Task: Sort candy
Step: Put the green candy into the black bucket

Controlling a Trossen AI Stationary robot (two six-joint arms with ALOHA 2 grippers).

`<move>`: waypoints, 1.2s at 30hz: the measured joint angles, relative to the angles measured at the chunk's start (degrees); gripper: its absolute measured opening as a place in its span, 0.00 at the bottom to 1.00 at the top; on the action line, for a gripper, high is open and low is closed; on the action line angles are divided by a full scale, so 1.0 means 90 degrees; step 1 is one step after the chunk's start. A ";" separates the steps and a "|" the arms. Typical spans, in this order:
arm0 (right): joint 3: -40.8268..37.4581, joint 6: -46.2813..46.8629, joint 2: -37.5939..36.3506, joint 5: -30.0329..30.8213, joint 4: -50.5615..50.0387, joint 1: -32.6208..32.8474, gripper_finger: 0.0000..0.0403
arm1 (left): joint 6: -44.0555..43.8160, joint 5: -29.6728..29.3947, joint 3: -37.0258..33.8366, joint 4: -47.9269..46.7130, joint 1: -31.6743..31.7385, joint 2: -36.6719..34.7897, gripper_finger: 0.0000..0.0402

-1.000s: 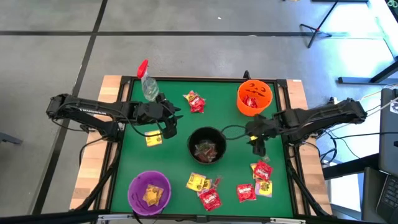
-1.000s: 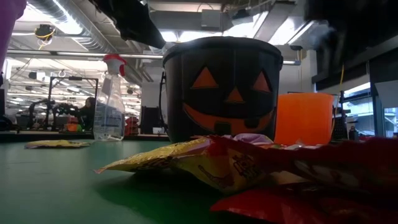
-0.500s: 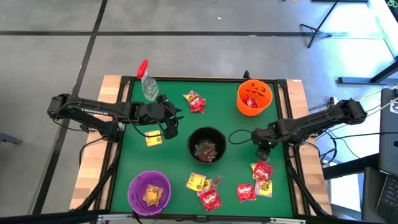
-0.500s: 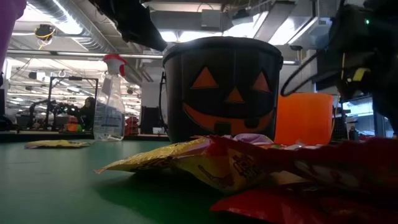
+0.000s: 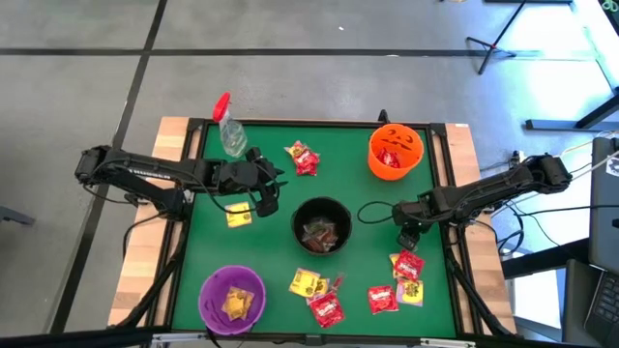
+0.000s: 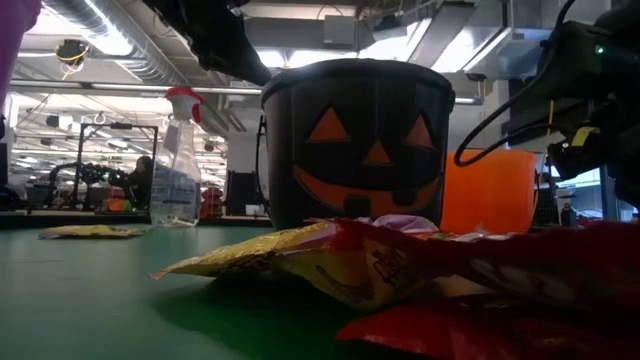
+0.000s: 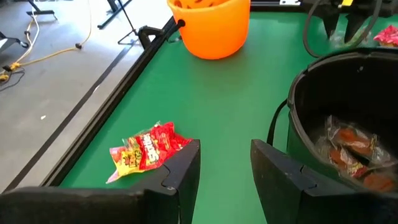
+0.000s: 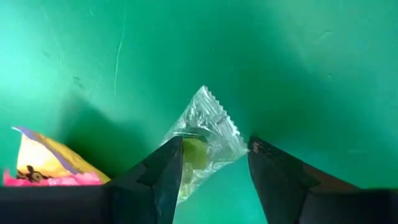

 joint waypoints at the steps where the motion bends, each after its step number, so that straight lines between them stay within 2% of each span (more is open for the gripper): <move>1: -0.0052 0.0042 -0.0011 0.0001 0.0067 0.0000 0.46 | 0.0002 -0.0002 0.0002 0.0023 -0.0002 0.0009 0.33; 7: -0.0113 -0.0024 -0.0004 0.0169 0.0005 0.0002 0.41 | 0.0002 0.0000 0.0000 0.0033 -0.0001 0.0027 0.33; 13: -0.0007 -0.0384 0.0014 0.0338 -0.0120 0.0002 0.18 | 0.0000 -0.0002 0.0000 0.0071 0.0000 0.0029 0.33; 17: 0.0299 -0.0634 0.0042 0.0960 -0.0002 -0.0003 0.03 | -0.0020 -0.0002 0.0000 0.0081 -0.0002 0.0029 0.33; 19: 0.0468 -0.0765 0.0033 0.1175 -0.0102 -0.0005 0.03 | -0.0023 -0.0002 0.0000 0.0106 0.0000 0.0029 0.33; 26: 0.1044 -0.1155 0.0030 0.1722 -0.0124 -0.0005 0.11 | -0.0030 0.0000 0.0000 0.0109 -0.0002 0.0027 0.33; 36: 0.1601 -0.1960 -0.0043 0.2180 -0.0056 -0.0005 0.03 | -0.0119 0.0000 0.0000 0.0108 0.0000 0.0024 0.33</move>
